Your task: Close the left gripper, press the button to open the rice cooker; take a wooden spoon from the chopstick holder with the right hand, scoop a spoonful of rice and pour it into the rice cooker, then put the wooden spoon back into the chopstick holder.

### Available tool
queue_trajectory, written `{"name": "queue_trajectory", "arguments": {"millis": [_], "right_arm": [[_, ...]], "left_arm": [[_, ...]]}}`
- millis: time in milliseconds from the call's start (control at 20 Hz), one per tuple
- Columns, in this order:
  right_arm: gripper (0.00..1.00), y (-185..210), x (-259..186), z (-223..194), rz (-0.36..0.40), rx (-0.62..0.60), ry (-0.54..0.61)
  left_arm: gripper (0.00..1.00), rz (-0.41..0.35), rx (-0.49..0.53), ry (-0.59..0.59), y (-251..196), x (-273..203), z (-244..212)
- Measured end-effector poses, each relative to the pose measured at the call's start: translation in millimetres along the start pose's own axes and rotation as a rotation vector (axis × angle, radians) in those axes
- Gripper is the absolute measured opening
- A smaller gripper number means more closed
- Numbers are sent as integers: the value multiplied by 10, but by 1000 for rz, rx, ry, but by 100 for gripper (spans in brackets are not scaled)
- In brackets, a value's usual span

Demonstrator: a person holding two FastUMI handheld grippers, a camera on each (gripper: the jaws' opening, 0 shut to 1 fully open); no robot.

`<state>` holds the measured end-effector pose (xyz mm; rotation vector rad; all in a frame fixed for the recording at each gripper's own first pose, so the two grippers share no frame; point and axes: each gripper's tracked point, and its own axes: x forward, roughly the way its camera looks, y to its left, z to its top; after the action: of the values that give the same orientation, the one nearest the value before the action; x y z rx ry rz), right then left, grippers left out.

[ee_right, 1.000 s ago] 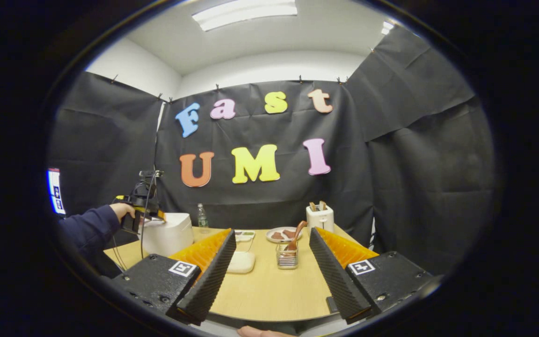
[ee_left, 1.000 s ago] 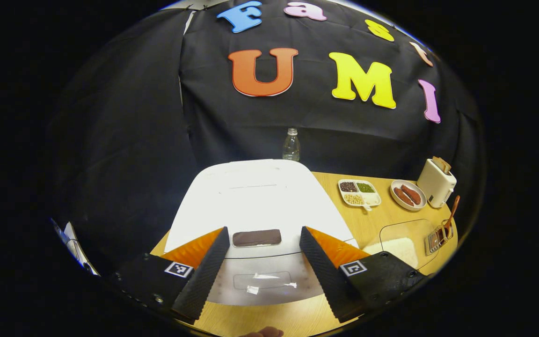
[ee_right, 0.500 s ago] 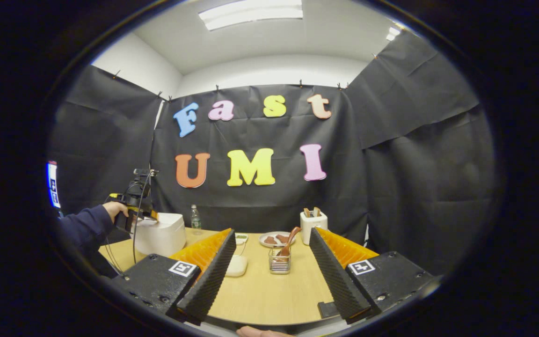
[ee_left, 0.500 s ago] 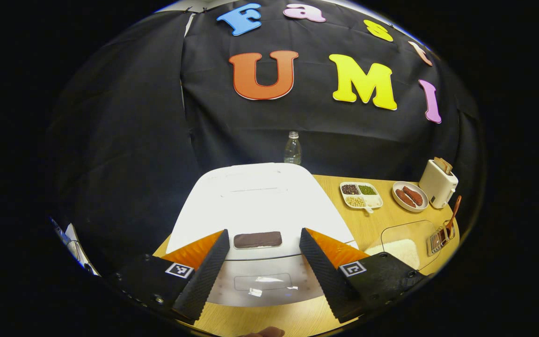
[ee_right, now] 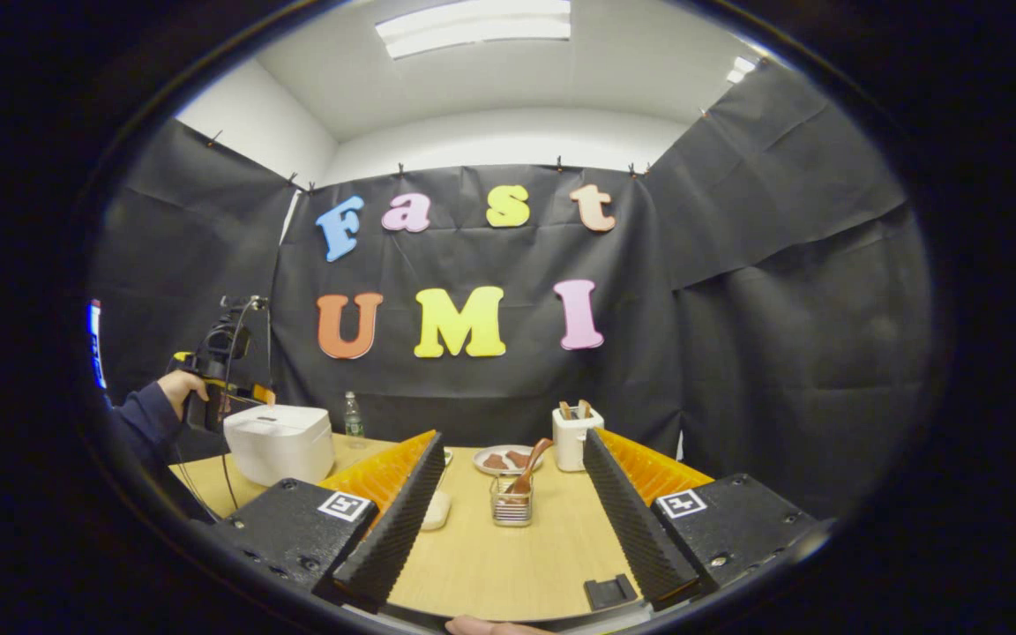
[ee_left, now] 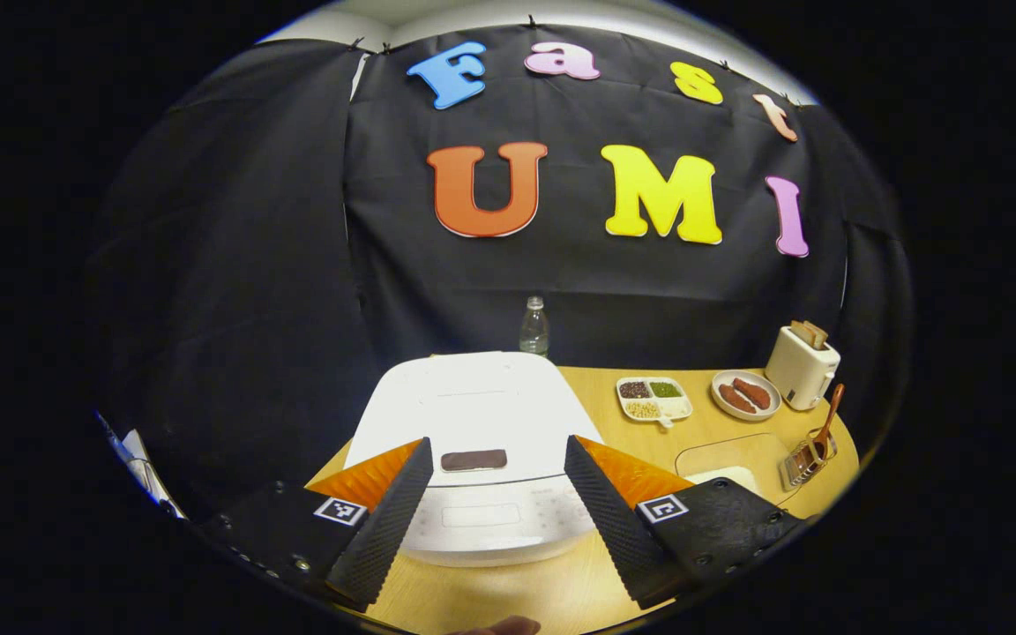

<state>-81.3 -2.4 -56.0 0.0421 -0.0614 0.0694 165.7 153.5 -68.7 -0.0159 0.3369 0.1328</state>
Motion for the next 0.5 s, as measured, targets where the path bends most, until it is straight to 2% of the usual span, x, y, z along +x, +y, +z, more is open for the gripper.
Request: {"name": "queue_trajectory", "arguments": {"millis": [300,500], "right_arm": [[100,-86,27,17,-23,20,-1],[99,-116,22,86,-36,14,-13]], "left_arm": [[96,-30,13,-167,-333,-724,319],[96,-107,12,-262,-572,-1262,275]]}}
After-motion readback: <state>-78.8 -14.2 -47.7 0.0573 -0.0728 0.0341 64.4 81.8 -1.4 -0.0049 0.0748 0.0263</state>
